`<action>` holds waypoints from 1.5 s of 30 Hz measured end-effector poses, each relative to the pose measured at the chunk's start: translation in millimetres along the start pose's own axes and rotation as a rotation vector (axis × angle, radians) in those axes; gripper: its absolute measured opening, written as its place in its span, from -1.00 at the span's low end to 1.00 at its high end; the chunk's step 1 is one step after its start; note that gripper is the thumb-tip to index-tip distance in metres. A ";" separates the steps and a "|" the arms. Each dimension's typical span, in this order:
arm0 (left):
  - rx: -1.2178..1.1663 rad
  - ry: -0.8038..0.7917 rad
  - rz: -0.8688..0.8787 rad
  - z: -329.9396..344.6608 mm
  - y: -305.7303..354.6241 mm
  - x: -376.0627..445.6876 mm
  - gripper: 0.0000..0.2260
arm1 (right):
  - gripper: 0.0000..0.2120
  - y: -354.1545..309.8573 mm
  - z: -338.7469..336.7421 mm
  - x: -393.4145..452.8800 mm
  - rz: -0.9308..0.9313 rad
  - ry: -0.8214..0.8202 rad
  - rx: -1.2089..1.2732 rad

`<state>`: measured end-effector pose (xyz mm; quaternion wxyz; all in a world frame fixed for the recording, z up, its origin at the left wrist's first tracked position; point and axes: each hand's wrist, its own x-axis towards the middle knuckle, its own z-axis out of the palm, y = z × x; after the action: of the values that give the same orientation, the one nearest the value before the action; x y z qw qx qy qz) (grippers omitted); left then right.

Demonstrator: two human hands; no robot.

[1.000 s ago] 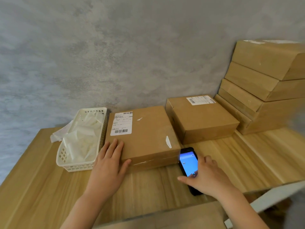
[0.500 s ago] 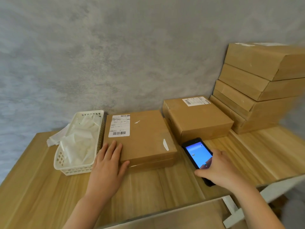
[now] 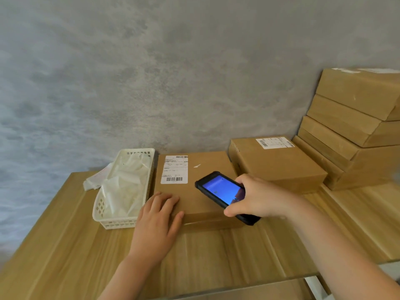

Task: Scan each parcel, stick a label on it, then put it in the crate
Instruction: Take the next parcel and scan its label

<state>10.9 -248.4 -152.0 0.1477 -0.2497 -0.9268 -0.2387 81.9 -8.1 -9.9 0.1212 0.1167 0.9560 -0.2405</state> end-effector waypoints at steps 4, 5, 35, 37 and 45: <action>-0.091 0.005 -0.009 0.0 -7.7 2.0 -0.58 | -0.42 -13.5 6.1 13.6 -0.007 -0.051 -0.025; -0.109 0.003 -0.010 -0.3 -10.0 2.4 -0.58 | -0.42 -15.2 7.1 15.8 -0.009 -0.059 -0.034; -0.297 0.088 -0.049 -6.3 -16.4 1.1 -0.79 | -0.39 -27.4 -33.9 32.2 -0.026 -0.227 -0.008; -0.302 0.093 -0.050 -6.1 -15.8 0.1 -0.81 | -0.52 -32.2 -41.0 34.6 -0.023 -0.253 0.026; -0.369 0.132 -0.081 -6.6 -15.7 1.3 -0.91 | -0.45 -38.0 -50.5 38.3 -0.039 -0.262 0.011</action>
<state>2.4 -263.2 -151.7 0.1500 -0.2186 -0.8651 -0.4259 26.2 -9.7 38.6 0.2397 0.0663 0.9327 -0.2612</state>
